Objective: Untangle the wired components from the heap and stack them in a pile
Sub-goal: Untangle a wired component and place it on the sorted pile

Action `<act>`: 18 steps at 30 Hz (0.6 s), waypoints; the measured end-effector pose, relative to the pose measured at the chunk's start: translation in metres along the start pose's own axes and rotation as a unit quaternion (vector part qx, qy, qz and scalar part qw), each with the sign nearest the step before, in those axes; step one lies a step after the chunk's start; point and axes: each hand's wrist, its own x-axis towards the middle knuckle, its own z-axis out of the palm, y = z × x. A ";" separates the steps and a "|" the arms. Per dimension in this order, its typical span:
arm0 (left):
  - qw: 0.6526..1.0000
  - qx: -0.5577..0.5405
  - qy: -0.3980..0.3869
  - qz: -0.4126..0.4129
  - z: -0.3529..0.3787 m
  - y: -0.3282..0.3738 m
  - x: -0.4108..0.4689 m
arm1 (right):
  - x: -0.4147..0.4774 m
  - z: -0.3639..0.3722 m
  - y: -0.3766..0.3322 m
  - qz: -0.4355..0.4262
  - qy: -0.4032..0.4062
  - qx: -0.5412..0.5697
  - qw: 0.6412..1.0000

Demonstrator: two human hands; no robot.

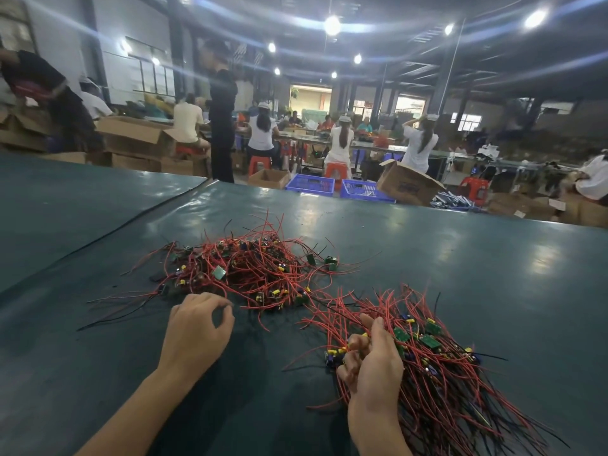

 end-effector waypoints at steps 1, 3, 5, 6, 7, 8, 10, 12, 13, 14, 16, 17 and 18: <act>1.000 -0.018 0.010 0.019 0.000 0.006 -0.002 | 0.000 0.000 0.001 0.001 -0.008 -0.007 1.000; 0.997 -0.053 0.031 0.054 -0.001 0.018 -0.006 | -0.001 0.002 0.002 0.011 -0.029 -0.031 0.999; 0.991 -0.092 0.039 0.085 -0.002 0.029 -0.010 | -0.003 0.004 0.005 0.022 -0.058 -0.069 0.996; 0.987 -0.111 0.039 0.107 -0.003 0.034 -0.012 | -0.005 0.005 0.006 0.027 -0.075 -0.092 0.993; 0.982 -0.127 0.037 0.134 -0.004 0.039 -0.014 | -0.006 0.006 0.007 0.030 -0.091 -0.115 0.989; 0.976 -0.140 0.030 0.163 -0.004 0.045 -0.017 | -0.008 0.008 0.008 0.033 -0.105 -0.136 0.985; 0.962 -0.156 0.007 0.223 -0.002 0.054 -0.024 | -0.010 0.009 0.009 0.035 -0.121 -0.163 0.979; 0.947 -0.170 -0.022 0.270 0.002 0.061 -0.030 | -0.011 0.011 0.008 0.038 -0.134 -0.175 0.975; 0.940 -0.181 -0.041 0.287 0.003 0.063 -0.032 | -0.012 0.012 0.008 0.038 -0.144 -0.179 0.973; 0.933 -0.191 -0.062 0.300 0.004 0.063 -0.034 | -0.013 0.013 0.008 0.036 -0.155 -0.176 0.971; 0.922 -0.197 -0.100 0.318 0.006 0.064 -0.037 | -0.016 0.015 0.008 0.024 -0.175 -0.164 0.971; 0.921 -0.195 -0.114 0.317 0.006 0.063 -0.038 | -0.018 0.015 0.008 0.015 -0.181 -0.174 0.968; 0.922 -0.194 -0.124 0.312 0.006 0.063 -0.038 | -0.019 0.015 0.009 0.007 -0.186 -0.193 0.963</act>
